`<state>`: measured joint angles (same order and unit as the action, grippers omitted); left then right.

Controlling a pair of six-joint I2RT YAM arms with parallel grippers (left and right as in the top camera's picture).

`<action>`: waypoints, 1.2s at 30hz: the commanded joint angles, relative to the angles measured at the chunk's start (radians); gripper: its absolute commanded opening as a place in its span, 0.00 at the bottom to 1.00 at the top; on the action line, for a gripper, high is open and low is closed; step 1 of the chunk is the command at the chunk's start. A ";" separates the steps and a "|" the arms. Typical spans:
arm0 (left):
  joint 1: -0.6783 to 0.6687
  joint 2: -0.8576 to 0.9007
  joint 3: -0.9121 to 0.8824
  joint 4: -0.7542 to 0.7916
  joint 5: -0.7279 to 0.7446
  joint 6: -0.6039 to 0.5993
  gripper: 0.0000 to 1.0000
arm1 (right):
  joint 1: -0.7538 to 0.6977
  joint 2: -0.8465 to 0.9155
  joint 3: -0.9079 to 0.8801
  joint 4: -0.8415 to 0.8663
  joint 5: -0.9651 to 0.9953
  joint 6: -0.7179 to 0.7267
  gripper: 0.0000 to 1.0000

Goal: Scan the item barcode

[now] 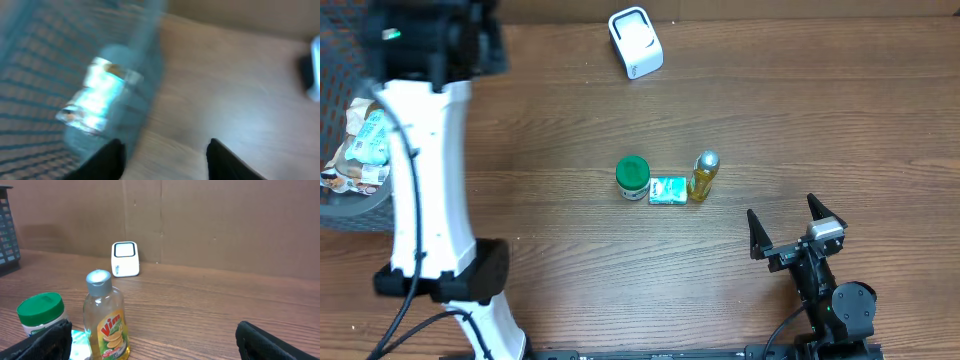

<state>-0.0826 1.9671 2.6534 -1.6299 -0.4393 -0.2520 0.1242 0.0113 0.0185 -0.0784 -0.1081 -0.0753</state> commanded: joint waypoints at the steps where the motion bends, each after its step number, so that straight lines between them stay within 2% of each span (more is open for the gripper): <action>1: 0.089 -0.057 0.026 0.037 -0.131 0.029 0.66 | -0.002 -0.007 -0.011 0.005 -0.006 -0.001 1.00; 2: 0.119 -0.057 0.026 0.054 -0.130 0.043 0.80 | -0.002 -0.007 -0.011 0.005 -0.006 -0.001 1.00; 3: 0.151 -0.056 0.025 0.073 -0.130 0.059 0.88 | -0.002 -0.007 -0.011 0.005 -0.006 -0.001 1.00; 5: 0.215 -0.046 0.024 0.109 -0.129 0.074 0.97 | -0.002 -0.007 -0.011 0.005 -0.005 -0.001 1.00; 7: 0.285 -0.028 0.024 0.131 -0.111 0.073 0.99 | -0.002 -0.007 -0.011 0.005 -0.005 -0.002 1.00; 13: 0.473 0.047 -0.007 0.140 0.019 0.073 1.00 | -0.002 -0.007 -0.011 0.005 -0.005 -0.001 1.00; 19: 0.582 0.140 -0.095 0.143 0.048 0.082 1.00 | -0.002 -0.007 -0.011 0.005 -0.006 -0.002 1.00; 24: 0.608 0.206 -0.219 0.193 0.048 0.127 1.00 | -0.002 -0.007 -0.011 0.005 -0.005 -0.001 1.00; 30: 0.606 0.264 -0.386 0.338 0.048 0.264 1.00 | -0.002 -0.007 -0.011 0.005 -0.005 -0.001 1.00; 36: 0.610 0.338 -0.448 0.419 0.095 0.370 1.00 | -0.002 -0.007 -0.011 0.005 -0.005 -0.001 1.00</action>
<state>0.5255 2.2711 2.2185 -1.2259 -0.3840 0.0261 0.1242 0.0113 0.0185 -0.0780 -0.1078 -0.0753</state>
